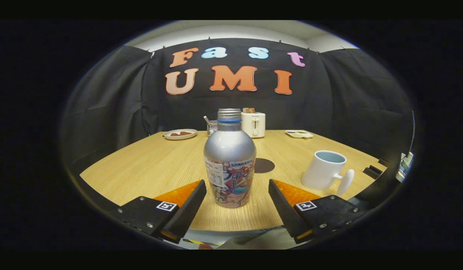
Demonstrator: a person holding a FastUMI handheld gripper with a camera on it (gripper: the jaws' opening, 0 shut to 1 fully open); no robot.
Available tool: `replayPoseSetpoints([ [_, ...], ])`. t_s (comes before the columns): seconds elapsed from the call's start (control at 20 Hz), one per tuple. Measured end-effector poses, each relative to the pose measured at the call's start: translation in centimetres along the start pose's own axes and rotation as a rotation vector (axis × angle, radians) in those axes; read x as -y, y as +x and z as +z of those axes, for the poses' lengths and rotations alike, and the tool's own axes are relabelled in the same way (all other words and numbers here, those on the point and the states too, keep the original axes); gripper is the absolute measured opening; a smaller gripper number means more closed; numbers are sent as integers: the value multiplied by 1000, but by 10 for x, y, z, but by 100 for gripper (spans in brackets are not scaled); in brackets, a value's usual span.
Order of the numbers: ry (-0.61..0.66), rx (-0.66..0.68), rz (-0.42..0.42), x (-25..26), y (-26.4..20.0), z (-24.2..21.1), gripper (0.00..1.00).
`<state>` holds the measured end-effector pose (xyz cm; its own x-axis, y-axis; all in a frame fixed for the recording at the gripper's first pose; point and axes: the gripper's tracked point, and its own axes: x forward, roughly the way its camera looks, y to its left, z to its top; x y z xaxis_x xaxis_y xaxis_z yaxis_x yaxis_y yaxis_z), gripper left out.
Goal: Take the bottle from table, then pour the juice into the cup, finally place the bottle on the coaster
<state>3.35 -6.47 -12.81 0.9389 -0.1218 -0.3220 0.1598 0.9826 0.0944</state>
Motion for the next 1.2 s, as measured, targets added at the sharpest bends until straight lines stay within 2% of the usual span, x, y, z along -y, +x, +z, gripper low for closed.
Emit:
replayPoseSetpoints([
  [0.35,26,-5,27,-9,22,-2,99],
  [0.45,-2,-9,40,-15,29,-3,99],
  [0.7,-22,-19,4,-11,38,-9,99],
  [0.75,-28,-16,9,-14,38,-11,97],
  [0.85,-47,-3,40,-21,39,-10,78],
  [0.9,-56,-6,48,-22,40,-9,73],
  [1.0,-39,-26,40,-17,41,-8,68],
  [1.2,103,12,85,-22,26,15,67],
])
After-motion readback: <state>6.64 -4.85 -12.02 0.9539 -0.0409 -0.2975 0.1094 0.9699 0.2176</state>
